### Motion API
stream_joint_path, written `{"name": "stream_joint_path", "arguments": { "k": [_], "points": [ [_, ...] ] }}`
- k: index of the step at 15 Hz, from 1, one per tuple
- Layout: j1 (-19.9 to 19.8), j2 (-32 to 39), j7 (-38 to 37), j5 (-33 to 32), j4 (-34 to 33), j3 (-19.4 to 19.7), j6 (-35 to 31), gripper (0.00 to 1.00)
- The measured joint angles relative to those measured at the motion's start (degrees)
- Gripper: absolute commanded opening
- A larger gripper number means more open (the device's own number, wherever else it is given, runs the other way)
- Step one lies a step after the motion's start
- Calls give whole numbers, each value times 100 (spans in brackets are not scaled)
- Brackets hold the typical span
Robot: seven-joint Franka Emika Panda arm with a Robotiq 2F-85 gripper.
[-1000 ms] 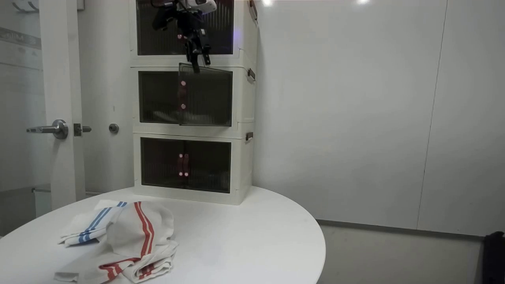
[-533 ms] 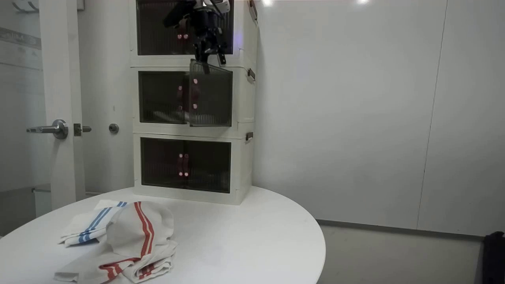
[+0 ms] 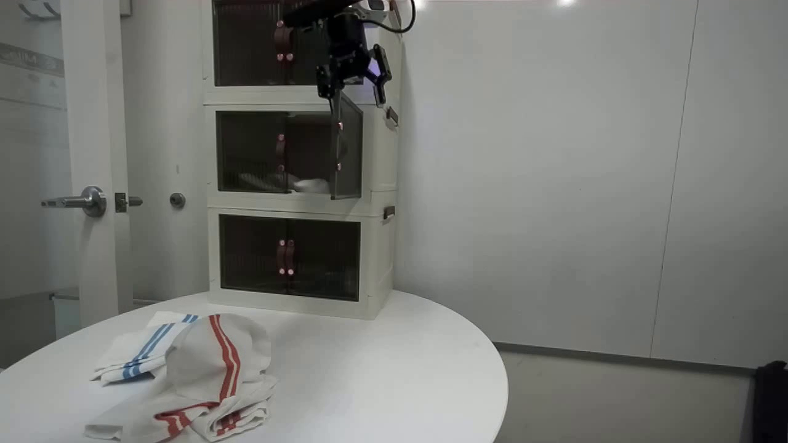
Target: Open the cabinet door
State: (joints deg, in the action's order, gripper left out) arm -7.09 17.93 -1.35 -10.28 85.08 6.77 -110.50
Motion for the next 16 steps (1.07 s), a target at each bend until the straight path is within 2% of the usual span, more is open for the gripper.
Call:
{"name": "stream_joint_path", "arguments": {
  "k": [7,10,13,16],
  "points": [
    [-333,-173,2551,108,2,-13,-20,100],
    [-439,-229,3405,334,2,-50,-60,100],
    [-536,-394,3630,762,-12,-55,243,100],
    [-604,-763,3593,1090,-38,-41,1118,100]
  ]
}}
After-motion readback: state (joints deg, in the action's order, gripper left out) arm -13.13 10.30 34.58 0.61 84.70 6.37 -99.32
